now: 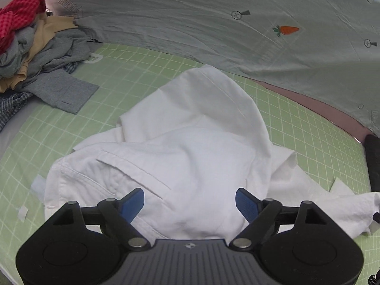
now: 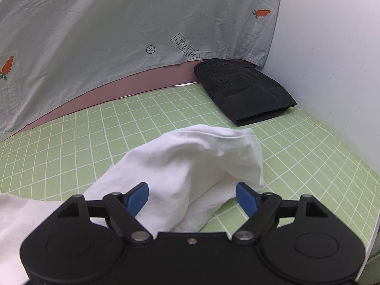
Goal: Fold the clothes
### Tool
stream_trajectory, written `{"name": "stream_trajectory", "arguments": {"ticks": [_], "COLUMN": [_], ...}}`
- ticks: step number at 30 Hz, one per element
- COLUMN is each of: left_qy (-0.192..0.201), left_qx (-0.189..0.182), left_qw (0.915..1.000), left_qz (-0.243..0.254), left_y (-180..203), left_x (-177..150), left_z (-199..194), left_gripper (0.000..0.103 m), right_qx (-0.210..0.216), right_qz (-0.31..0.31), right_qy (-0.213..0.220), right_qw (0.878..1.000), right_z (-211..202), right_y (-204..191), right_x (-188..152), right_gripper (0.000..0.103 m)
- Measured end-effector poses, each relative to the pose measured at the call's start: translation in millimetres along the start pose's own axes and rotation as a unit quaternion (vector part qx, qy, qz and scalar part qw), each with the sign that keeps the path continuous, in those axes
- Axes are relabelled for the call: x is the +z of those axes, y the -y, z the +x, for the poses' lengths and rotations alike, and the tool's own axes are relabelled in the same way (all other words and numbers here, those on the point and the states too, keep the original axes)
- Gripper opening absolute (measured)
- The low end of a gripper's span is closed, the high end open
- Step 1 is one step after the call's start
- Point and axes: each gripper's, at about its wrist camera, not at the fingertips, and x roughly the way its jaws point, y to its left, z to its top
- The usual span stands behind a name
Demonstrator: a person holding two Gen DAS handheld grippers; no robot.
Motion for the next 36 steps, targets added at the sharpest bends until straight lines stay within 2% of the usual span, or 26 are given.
{"name": "stream_trajectory", "arguments": {"ticks": [4,9,10,11,12,14,16,19,23,24,27,29,30,33,35,36], "left_qy": [-0.008,-0.011,-0.011,-0.01,-0.01,-0.012,-0.013,0.008,0.054,0.068,0.108,0.099,0.096,0.085,0.078,0.075], "left_qx": [-0.023,-0.023,-0.016,-0.007,0.002,0.003,0.001,0.018,0.061,0.085,0.202,0.216,0.212,0.2,0.192,0.188], "left_qw": [0.9985,0.9938,0.9927,0.9921,0.9917,0.9942,0.9971,0.9995,0.9962,0.9935,0.9731,0.9691,0.9691,0.9677,0.9655,0.9641], "left_qz": [0.049,0.109,0.119,0.125,0.128,0.107,0.076,0.024,-0.031,-0.032,-0.029,-0.067,-0.082,-0.127,-0.157,-0.172], "left_y": [26.0,47.2,49.2,49.1,47.8,34.2,17.0,-22.4,-83.7,-97.7,-148.2,-181.6,-182.9,-187.0,-189.7,-191.1], "left_x": [-11.2,-24.7,-26.3,-26.6,-26.5,-21.0,-13.7,5.5,37.2,46.5,81.1,95.6,89.6,71.8,60.0,54.0], "left_z": [5.2,16.6,18.8,20.3,21.7,21.8,20.1,7.3,-14.6,-19.1,-24.6,-20.6,-21.8,-25.2,-27.5,-28.7], "left_gripper": [0.087,0.087,0.083,0.069,0.059,0.022,0.016,0.013,0.012,0.012,0.011,0.012,0.016,0.029,0.063,0.069], "right_qx": [0.0,-0.004,-0.005,-0.005,-0.005,-0.005,-0.004,-0.002,-0.004,-0.005,-0.009,-0.011,-0.012,-0.013,-0.013,-0.012], "right_qz": [-0.001,0.002,0.006,0.009,0.009,0.009,0.007,0.003,-0.003,-0.004,-0.005,-0.005,-0.006,-0.007,-0.006,-0.004], "right_qy": [-0.003,-0.021,-0.028,-0.034,-0.037,-0.042,-0.042,-0.042,-0.042,-0.043,-0.046,-0.046,-0.046,-0.046,-0.043,-0.042], "right_qw": [1.0,1.0,1.0,0.999,0.999,0.999,0.999,0.999,0.999,0.999,0.999,0.999,0.999,0.999,0.999,0.999], "right_z": [-9.2,-18.4,-18.0,-17.4,-16.4,-14.3,-12.4,-10.1,-5.3,-3.1,3.7,8.9,11.5,16.7,16.6,15.7], "right_y": [8.2,24.9,27.8,29.7,30.1,30.4,27.8,20.8,9.1,5.6,-4.2,-9.9,-12.7,-19.5,-21.0,-20.8], "right_x": [-11.4,-32.9,-37.2,-40.3,-41.7,-43.8,-42.5,-38.5,-33.6,-31.9,-27.0,-23.3,-21.4,-15.7,-13.1,-12.7], "right_gripper": [0.081,0.082,0.082,0.082,0.082,0.082,0.082,0.082,0.082,0.082,0.082,0.082,0.082,0.082,0.082,0.082]}}
